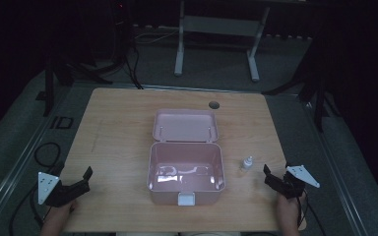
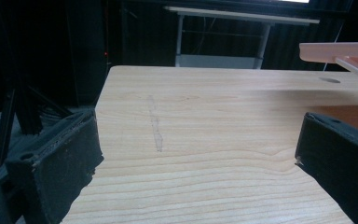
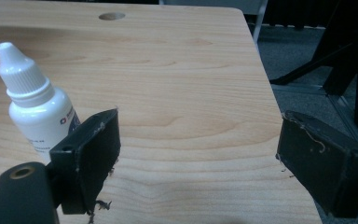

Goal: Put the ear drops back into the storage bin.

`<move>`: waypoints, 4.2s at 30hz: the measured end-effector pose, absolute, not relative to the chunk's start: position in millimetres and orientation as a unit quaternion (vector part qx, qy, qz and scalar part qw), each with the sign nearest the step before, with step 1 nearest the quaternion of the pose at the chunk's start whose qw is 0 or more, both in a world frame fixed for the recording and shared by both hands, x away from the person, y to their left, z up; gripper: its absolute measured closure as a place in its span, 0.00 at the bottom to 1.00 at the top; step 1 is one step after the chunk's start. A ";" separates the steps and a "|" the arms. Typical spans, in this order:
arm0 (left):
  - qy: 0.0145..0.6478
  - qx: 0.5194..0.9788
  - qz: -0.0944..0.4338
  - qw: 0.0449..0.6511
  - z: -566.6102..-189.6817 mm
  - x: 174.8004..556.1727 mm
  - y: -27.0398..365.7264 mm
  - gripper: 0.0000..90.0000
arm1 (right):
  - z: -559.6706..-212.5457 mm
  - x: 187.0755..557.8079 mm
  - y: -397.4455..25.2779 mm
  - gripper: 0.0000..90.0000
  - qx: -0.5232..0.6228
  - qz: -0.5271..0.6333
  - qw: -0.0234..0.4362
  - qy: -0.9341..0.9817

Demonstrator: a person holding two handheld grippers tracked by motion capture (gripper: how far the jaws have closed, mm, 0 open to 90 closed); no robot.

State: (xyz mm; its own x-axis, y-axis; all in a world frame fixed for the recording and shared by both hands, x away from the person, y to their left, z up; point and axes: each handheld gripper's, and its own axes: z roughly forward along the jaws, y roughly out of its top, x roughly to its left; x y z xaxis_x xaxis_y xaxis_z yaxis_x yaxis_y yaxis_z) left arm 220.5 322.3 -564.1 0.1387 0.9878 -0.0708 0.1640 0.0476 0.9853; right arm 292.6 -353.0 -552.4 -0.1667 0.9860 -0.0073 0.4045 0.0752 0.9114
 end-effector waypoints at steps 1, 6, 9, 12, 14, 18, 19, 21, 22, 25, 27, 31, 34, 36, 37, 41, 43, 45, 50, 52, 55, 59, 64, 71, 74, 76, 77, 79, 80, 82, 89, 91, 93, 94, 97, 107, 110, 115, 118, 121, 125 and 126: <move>0.515 0.559 0.406 0.507 -564.1 220.4 322.3 0.00 | -552.4 293.2 -353.3 0.14 0.539 0.413 0.350 0.646; 0.516 0.559 0.405 0.507 -564.1 220.5 322.5 0.00 | -550.8 296.4 -353.6 0.15 0.537 0.407 0.337 0.658; 0.516 0.559 0.405 0.507 -564.1 220.5 322.4 0.00 | -547.8 298.6 -352.1 0.15 0.535 0.402 0.330 0.666; 0.516 0.559 0.405 0.508 -564.1 220.5 322.5 0.00 | -545.3 301.0 -351.7 0.15 0.538 0.391 0.321 0.674; 0.515 0.559 0.405 0.508 -564.1 220.4 322.5 0.00 | -545.2 303.2 -353.3 0.15 0.545 0.382 0.310 0.680; 0.515 0.559 0.405 0.509 -564.1 220.4 322.4 0.00 | -545.5 305.1 -354.5 0.15 0.542 0.371 0.299 0.692; 0.515 0.559 0.405 0.508 -564.1 220.4 322.6 0.00 | -545.1 305.3 -355.1 0.15 0.542 0.370 0.296 0.694; 0.515 0.559 0.405 0.508 -564.1 220.4 322.6 0.00 | -543.7 305.6 -356.4 0.15 0.546 0.369 0.282 0.698; 0.515 0.559 0.405 0.508 -564.1 220.4 322.5 0.00 | -542.9 305.7 -356.9 0.15 0.546 0.367 0.275 0.701; 0.515 0.560 0.405 0.508 -564.1 220.4 322.4 0.00 | -540.1 305.8 -356.5 0.15 0.540 0.347 0.262 0.721; 0.515 0.560 0.405 0.508 -564.1 220.4 322.4 0.00 | -538.0 306.0 -356.3 0.16 0.537 0.329 0.245 0.737; 0.514 0.560 0.405 0.507 -564.1 220.5 322.3 0.00 | -536.3 307.0 -356.8 0.16 0.537 0.303 0.219 0.757; 0.515 0.560 0.405 0.507 -564.0 220.5 322.3 0.00 | -534.7 307.7 -356.3 0.16 0.529 0.275 0.204 0.776; 0.515 0.560 0.405 0.507 -564.0 220.5 322.4 0.00 | -533.0 308.2 -353.7 0.16 0.523 0.244 0.183 0.796; 0.515 0.560 0.405 0.507 -564.0 220.5 322.4 0.00 | -532.2 308.2 -352.8 0.16 0.520 0.231 0.176 0.803; 0.515 0.560 0.405 0.507 -564.0 220.5 322.4 0.00 | -528.5 307.9 -348.8 0.16 0.511 0.191 0.143 0.826; 0.514 0.560 0.405 0.507 -564.1 220.4 322.3 0.00 | -526.9 307.7 -347.5 0.16 0.507 0.178 0.123 0.834; 0.514 0.560 0.405 0.508 -564.1 220.5 322.3 0.00 | -526.0 307.5 -346.7 0.16 0.502 0.167 0.115 0.841; 0.515 0.560 0.405 0.507 -564.1 220.5 322.3 0.00 | -521.0 307.0 -342.7 0.16 0.483 0.117 0.079 0.864; 0.515 0.560 0.406 0.507 -564.1 220.4 322.3 0.00 | -517.9 307.3 -342.5 0.16 0.478 0.104 0.072 0.869; 0.515 0.560 0.406 0.507 -564.1 220.4 322.2 0.00 | -515.0 307.6 -342.4 0.16 0.473 0.094 0.065 0.873; 0.515 0.560 0.406 0.507 -564.1 220.5 322.3 0.00 | -507.0 310.1 -341.9 0.16 0.457 0.048 0.046 0.887; 0.516 0.560 0.405 0.507 -564.0 220.6 322.3 0.00 | -502.6 310.2 -336.8 0.17 0.424 -0.010 0.013 0.906; 0.516 0.559 0.405 0.507 -564.0 220.6 322.4 0.00 | -504.5 311.7 -329.2 0.17 0.403 -0.027 -0.024 0.915; 0.516 0.559 0.405 0.507 -564.0 220.6 322.4 0.00 | -503.9 314.2 -327.0 0.17 0.406 -0.028 -0.025 0.913; 0.516 0.559 0.405 0.507 -564.0 220.6 322.5 0.00 | -502.6 316.7 -326.5 0.16 0.408 -0.021 -0.023 0.912; 0.516 0.559 0.405 0.507 -564.0 220.6 322.5 0.00 | -501.7 318.8 -326.3 0.15 0.408 -0.014 -0.020 0.913; 0.517 0.558 0.404 0.508 -564.0 220.7 322.4 0.00 | -500.4 321.0 -325.2 0.15 0.408 -0.011 -0.008 0.913; 0.517 0.559 0.404 0.507 -564.0 220.7 322.5 0.00 | -500.1 322.8 -325.2 0.15 0.404 -0.007 -0.007 0.915; 0.517 0.558 0.404 0.508 -564.0 220.7 322.5 0.00 | -498.6 325.4 -323.5 0.14 0.402 -0.002 -0.006 0.916; 0.517 0.559 0.404 0.507 -563.9 220.8 322.7 0.00 | -492.8 338.6 -318.1 0.15 0.394 0.001 0.006 0.919; 0.518 0.559 0.402 0.507 -563.9 221.0 322.8 0.00 | -491.7 343.4 -316.2 0.16 0.397 -0.001 0.006 0.918; 0.518 0.559 0.402 0.508 -563.9 221.1 322.9 0.00 | -490.5 348.9 -314.3 0.23 0.402 0.002 0.007 0.916; 0.518 0.560 0.402 0.507 -563.9 221.1 322.9 0.00 | -490.5 351.6 -313.2 0.23 0.399 0.002 0.006 0.917; 0.517 0.560 0.402 0.508 -563.9 221.1 322.8 0.00 | -490.2 359.8 -308.8 0.24 0.401 0.006 -0.004 0.916; 0.517 0.559 0.402 0.508 -564.0 220.9 322.8 0.00 | -482.7 386.0 -287.0 0.25 0.396 0.006 -0.026 0.918; 0.516 0.560 0.403 0.508 -563.9 220.8 322.8 0.00 | -480.8 391.4 -281.0 0.23 0.397 0.006 -0.022 0.918; 0.516 0.559 0.402 0.509 -564.0 220.8 322.9 0.00 | -480.7 400.5 -270.1 0.18 0.402 0.012 -0.011 0.916; 0.516 0.560 0.402 0.509 -564.0 220.8 322.9 0.00 | -482.9 405.7 -264.0 0.17 0.404 0.014 -0.016 0.914; 0.515 0.560 0.402 0.510 -564.0 220.8 322.9 0.00 | -486.2 410.6 -258.8 0.24 0.401 0.002 -0.017 0.916; 0.515 0.560 0.402 0.510 -564.0 220.7 322.9 0.00 | -489.3 414.3 -252.4 0.37 0.391 0.001 -0.020 0.920; 0.515 0.560 0.402 0.510 -564.0 220.8 322.9 0.00 | -489.3 414.3 -252.4 0.37 0.391 0.001 -0.020 0.920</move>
State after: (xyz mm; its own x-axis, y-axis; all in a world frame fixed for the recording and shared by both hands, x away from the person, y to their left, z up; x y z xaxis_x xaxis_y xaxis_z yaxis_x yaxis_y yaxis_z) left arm 220.8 322.9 -564.0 0.1466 0.9864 -0.0748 0.1667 0.0499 0.9848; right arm 414.3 -252.4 -489.3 -0.6936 0.7194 0.0372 0.7195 0.6944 -0.0139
